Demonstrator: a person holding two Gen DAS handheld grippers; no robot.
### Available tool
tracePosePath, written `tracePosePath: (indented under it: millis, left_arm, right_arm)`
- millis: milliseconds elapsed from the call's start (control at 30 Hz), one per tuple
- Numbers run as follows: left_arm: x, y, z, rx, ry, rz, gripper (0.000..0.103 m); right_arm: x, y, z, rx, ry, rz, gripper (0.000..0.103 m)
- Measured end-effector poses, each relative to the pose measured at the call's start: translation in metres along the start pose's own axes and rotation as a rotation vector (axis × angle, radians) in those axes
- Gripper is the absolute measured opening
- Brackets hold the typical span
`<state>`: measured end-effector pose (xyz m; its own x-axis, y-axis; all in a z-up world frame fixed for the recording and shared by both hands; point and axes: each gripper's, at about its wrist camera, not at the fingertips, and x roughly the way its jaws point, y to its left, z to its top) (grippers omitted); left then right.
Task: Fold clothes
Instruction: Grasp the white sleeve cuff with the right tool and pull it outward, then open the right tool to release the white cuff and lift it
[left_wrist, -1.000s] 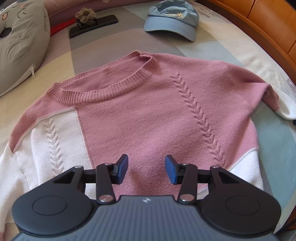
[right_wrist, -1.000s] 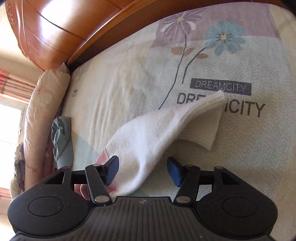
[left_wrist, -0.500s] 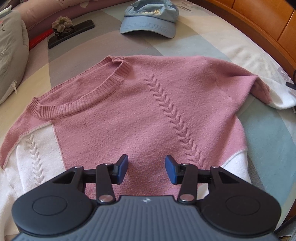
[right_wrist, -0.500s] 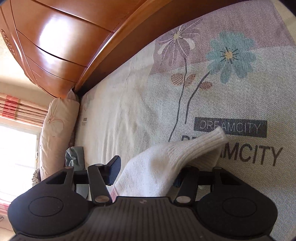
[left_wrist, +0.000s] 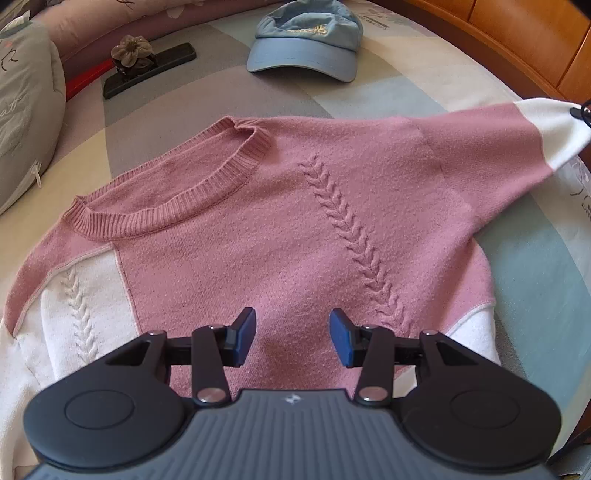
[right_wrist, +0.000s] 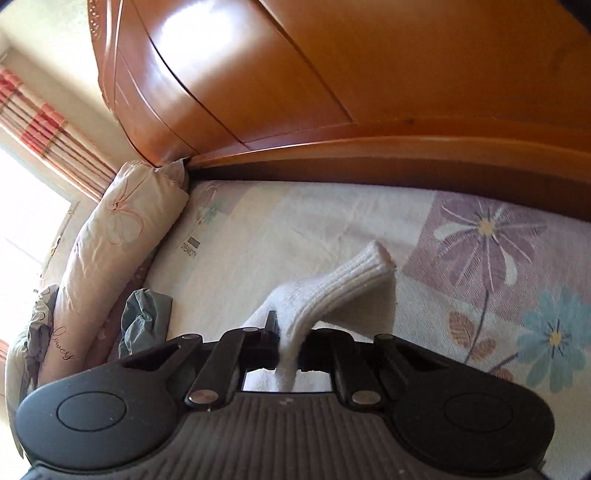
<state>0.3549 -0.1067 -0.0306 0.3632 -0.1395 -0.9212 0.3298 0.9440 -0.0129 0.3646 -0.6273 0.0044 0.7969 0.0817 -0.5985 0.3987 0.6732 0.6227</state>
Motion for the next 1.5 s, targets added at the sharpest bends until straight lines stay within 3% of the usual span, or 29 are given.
tracePosePath:
  millis: [233,433,600,733,867,967,1067,1167,1333,1433,1500]
  left_arm:
    - [-0.002,0.004,-0.003,-0.009,-0.006,0.003,0.045]
    - [-0.004,0.013,-0.007,-0.030,0.000,0.018,0.045]
    - [-0.001,0.015,-0.005,-0.035,0.004,0.022,0.045]
    - [0.004,0.010,-0.001,-0.024,0.005,0.012,0.045]
    - [0.008,0.003,0.001,-0.014,0.001,0.004,0.045]
    - [0.010,0.000,0.002,-0.006,0.000,0.007,0.045]
    - [0.012,0.001,0.000,-0.013,0.005,0.014,0.045]
    - [0.013,0.004,-0.003,-0.033,0.011,0.025,0.045]
    - [0.012,0.008,-0.008,-0.055,0.009,0.033,0.045]
    - [0.012,0.013,-0.010,-0.066,0.008,0.039,0.045]
    - [0.011,0.018,-0.012,-0.083,0.009,0.045,0.046]
  right_arm:
    - [0.022,0.029,0.031,-0.191,-0.005,-0.015,0.013]
    - [0.018,-0.011,0.030,-0.103,-0.057,-0.233,0.019]
    - [0.011,-0.018,0.022,-0.097,-0.064,-0.321,0.022]
    - [0.019,0.016,0.002,-0.234,0.001,-0.262,0.045]
    - [0.047,0.059,-0.035,-0.397,0.140,-0.161,0.056]
    - [0.068,0.096,-0.075,-0.541,0.249,-0.081,0.058]
    - [0.080,0.135,-0.116,-0.642,0.342,0.051,0.060]
    - [0.093,0.170,-0.155,-0.724,0.387,0.114,0.063]
    - [0.122,0.201,-0.197,-0.791,0.368,0.059,0.064]
    - [0.138,0.206,-0.198,-0.783,0.332,0.039,0.073]
    - [0.146,0.211,-0.192,-0.768,0.342,0.026,0.074]
